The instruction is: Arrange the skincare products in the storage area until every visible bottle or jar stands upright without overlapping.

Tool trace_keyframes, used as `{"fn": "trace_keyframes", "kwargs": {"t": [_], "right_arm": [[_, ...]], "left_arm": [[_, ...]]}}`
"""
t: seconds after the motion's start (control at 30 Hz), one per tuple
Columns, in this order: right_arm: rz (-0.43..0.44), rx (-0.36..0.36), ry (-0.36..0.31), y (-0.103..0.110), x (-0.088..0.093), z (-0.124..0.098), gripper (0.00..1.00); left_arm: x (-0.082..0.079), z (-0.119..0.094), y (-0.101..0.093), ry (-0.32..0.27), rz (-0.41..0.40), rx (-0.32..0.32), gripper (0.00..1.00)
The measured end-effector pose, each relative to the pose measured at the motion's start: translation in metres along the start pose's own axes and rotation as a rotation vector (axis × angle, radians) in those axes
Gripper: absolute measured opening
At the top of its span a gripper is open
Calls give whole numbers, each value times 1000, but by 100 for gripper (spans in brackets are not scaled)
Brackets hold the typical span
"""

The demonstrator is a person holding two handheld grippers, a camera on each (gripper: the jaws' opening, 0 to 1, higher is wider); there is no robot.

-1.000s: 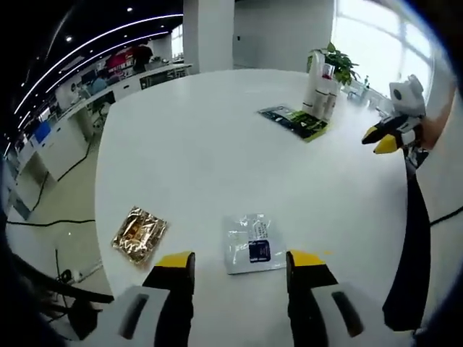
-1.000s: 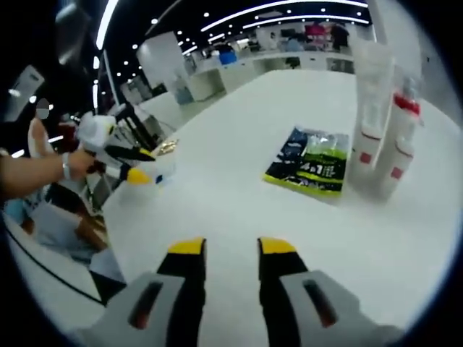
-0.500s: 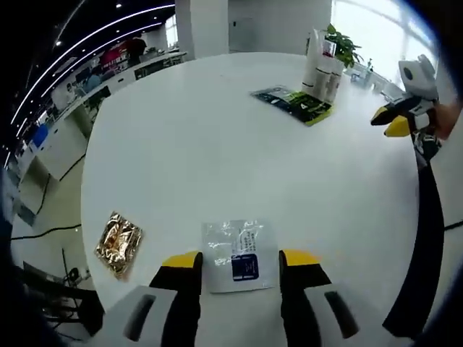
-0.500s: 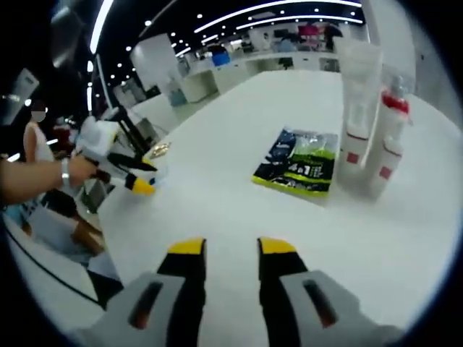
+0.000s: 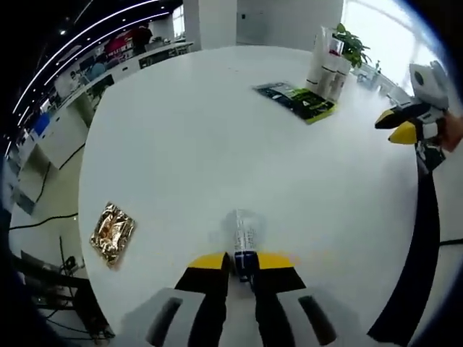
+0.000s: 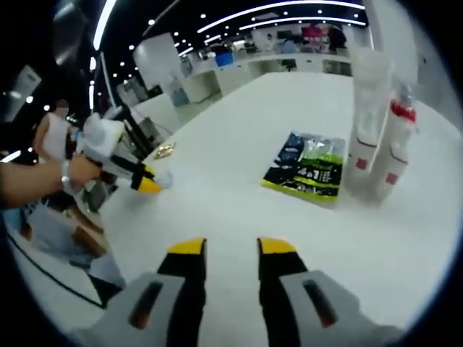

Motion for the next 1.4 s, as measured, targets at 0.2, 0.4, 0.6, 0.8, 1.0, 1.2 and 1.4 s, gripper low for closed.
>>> {"fn": "trace_keyframes", "kwargs": {"t": [0.2,0.4,0.6,0.8,1.0,1.2,1.4], "right_arm": [[-3,-3,16,-1,11,-15,26],[117,-14,-31,-9,9,-22,26],[136,-48,-71,-12,2,-27,26],[275,-203,-83,8,-10,-21,28],[148,-417,-114,50,-26,-13,28],[29,-575,-104,82,-25,-26,27],[-37,-664,-92,94,-14,-43,23]], "left_arm": [[1,-1,0,-33,-78,2,4],[-1,7,0,-89,-241,7,3],[-14,-10,-23,-146,-284,17,2],[-22,-31,-61,-181,-294,47,2],[-22,-47,-112,-212,-259,93,2],[-27,-65,-154,-229,-177,131,2],[-34,-73,-181,-202,-31,141,2]]}}
Point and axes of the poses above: the point that each gripper's makers call its tool centre point, and the gripper's own axes: z roughly forward along the fingers, y roughly to its left, x roughly out of its underside, the point moved 1 cm from there along -z, roughly backward along the fingers, and after that the axes turned 1 degree about -x, right-handed, at the moved point
